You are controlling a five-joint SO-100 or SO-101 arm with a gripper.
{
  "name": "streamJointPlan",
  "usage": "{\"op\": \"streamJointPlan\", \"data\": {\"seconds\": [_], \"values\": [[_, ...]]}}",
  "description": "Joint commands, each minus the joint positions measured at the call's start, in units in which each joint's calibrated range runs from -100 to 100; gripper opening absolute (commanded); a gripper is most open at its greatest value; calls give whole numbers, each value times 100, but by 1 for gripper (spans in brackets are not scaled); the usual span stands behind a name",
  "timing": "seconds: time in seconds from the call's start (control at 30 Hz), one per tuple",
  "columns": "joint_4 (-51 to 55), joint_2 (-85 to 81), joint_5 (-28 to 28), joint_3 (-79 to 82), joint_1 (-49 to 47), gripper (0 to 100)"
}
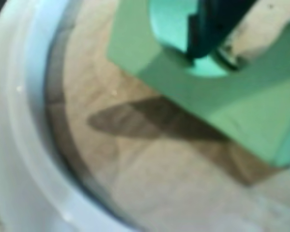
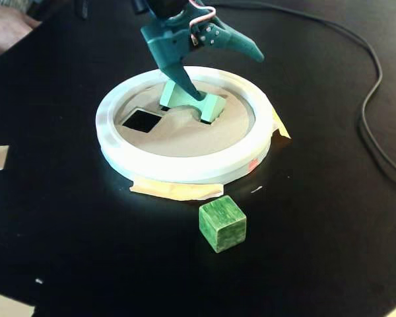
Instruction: Pick up the U shape block and drop it in corresponding U shaped hole
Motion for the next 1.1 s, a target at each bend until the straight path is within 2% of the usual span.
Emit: {"op": "streamJointPlan", "data": {"seconds": [0.0,0.7,0.9,1.07], "values": [[-530,-72,-44,-106,-301,100],[-490,349,-283,-87,-176,100],[273,286,-288,-96,124,100],[303,277,-293,-106,186,100]]}}
